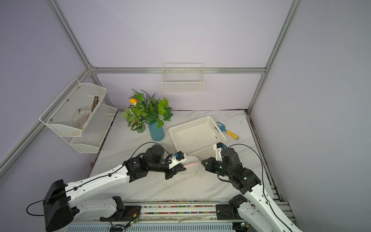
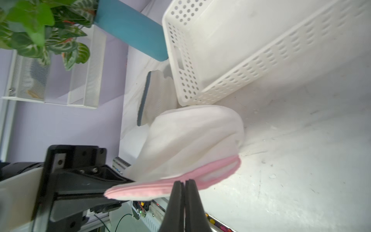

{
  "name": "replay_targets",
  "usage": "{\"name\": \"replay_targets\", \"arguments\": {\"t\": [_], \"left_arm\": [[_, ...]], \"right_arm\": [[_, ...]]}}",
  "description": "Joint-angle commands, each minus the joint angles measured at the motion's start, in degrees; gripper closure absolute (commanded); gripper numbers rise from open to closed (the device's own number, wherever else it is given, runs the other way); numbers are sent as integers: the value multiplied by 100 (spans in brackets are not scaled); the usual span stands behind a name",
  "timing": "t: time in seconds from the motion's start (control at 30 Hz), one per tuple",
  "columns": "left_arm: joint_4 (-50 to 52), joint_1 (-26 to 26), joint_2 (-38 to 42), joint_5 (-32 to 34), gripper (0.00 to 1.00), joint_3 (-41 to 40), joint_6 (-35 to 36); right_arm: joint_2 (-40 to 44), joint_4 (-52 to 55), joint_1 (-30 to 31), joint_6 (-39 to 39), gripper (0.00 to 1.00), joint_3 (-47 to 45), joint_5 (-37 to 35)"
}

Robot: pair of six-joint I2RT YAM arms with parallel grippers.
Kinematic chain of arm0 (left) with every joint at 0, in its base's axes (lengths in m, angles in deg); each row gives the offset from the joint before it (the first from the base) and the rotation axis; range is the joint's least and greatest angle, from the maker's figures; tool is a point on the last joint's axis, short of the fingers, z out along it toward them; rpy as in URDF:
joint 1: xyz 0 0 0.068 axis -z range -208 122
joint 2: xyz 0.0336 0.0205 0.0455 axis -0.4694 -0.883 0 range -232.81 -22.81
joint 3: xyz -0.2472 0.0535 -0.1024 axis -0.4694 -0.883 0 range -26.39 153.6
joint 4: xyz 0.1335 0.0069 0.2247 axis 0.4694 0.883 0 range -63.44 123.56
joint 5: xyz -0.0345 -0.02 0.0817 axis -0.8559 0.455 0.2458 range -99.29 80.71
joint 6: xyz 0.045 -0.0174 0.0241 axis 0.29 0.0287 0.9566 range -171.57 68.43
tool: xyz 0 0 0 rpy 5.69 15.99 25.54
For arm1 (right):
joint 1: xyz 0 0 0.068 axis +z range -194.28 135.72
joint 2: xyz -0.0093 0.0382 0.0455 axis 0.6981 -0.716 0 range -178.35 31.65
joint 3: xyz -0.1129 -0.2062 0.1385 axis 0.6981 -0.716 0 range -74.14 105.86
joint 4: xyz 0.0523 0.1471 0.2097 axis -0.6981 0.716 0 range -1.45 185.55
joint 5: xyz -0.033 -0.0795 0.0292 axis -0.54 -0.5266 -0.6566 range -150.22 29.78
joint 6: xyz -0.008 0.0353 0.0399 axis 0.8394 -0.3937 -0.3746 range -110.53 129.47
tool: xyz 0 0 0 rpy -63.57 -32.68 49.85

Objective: Turn the laundry bag inside out
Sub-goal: Zip the zipper on the laundry bag.

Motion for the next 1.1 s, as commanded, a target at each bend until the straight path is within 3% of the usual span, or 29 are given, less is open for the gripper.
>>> {"name": "replay_targets", "arguments": {"t": [0.0,0.03,0.17,0.3,0.37,0.47,0.6,0.7,0.87,0.93,1.07], "left_arm": [[-1100,6,496,446,100,-523,-807],[-1187,4,540,458,99,-641,-898],[-1009,2,377,260,75,-616,-878],[-618,2,189,403,40,-345,-546],[-358,4,85,466,33,-124,-344],[-237,13,-134,277,30,201,-176],[-219,25,-539,-11,30,570,30],[-145,26,-827,-156,37,807,220],[-82,22,-1107,-441,60,970,310],[-78,24,-1110,-433,75,979,308],[0,24,-952,-498,97,921,320]], "right_arm": [[88,295,-84,-40,100,-274,-403],[68,226,-78,-7,100,-280,-311],[-183,-10,-80,288,100,-79,127],[-468,104,-60,726,100,337,398],[-570,177,-22,904,100,539,490],[-730,211,111,1062,100,759,682],[-889,165,458,1199,100,967,754],[-951,175,759,1326,100,1110,664],[-1013,108,1036,1321,100,1274,580],[-1021,108,1043,1296,100,1308,481],[-934,295,1011,1160,100,1379,-347]]}}
